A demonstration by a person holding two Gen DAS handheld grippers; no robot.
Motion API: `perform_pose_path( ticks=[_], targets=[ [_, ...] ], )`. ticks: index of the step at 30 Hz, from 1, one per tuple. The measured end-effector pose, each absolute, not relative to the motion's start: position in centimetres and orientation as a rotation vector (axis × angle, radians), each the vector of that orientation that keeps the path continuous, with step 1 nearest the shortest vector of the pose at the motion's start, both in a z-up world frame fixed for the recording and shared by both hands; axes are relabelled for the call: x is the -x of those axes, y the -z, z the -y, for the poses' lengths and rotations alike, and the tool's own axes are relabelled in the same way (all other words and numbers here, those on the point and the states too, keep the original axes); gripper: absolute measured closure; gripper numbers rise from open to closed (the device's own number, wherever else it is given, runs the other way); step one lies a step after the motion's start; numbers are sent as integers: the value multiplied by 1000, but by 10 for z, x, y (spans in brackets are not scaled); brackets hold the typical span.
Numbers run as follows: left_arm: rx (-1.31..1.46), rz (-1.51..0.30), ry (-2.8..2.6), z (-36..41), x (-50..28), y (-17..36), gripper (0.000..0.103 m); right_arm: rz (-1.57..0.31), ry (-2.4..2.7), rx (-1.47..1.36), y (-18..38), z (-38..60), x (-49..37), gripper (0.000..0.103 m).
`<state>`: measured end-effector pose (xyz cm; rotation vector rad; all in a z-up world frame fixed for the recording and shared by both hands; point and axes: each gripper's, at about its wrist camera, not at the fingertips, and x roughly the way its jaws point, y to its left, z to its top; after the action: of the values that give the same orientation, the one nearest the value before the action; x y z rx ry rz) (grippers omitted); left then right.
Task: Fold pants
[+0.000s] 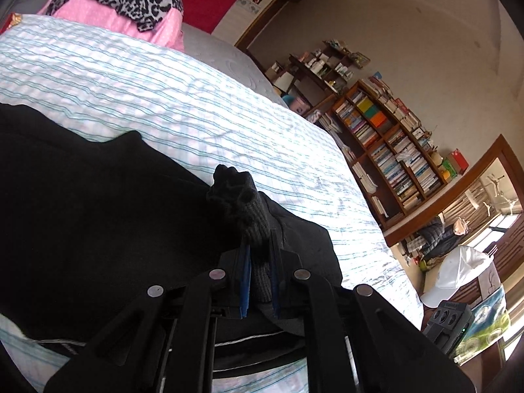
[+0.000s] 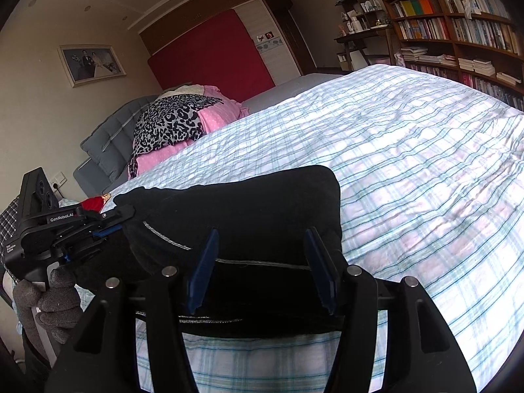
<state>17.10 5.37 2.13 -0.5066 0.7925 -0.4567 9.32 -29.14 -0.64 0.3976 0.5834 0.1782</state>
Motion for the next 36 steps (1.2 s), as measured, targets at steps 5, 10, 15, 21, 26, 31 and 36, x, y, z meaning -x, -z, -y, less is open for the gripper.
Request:
perform_pose_path(
  ticks=[5, 10, 15, 21, 26, 31, 36],
  targets=[
    [467, -829, 373, -89, -154, 3, 94, -660, -172, -379, 15, 282, -99, 47],
    [459, -867, 359, -94, -144, 33, 94, -744, -114, -326, 22, 275, -106, 47],
    [434, -817, 370, -94, -136, 28, 94, -833, -71, -199, 32, 261, -113, 46],
    [387, -800, 359, -92, -126, 27, 94, -912, -78, -154, 45, 255, -116, 39],
    [409, -827, 357, -96, -126, 35, 93, -901, -88, -189, 40, 259, -113, 39],
    [430, -798, 343, -102, -124, 31, 94, -793, -33, -164, 18, 260, -99, 39],
    [375, -709, 338, -94, -115, 21, 94, -652, -119, -179, -3, 246, -89, 39]
  ],
)
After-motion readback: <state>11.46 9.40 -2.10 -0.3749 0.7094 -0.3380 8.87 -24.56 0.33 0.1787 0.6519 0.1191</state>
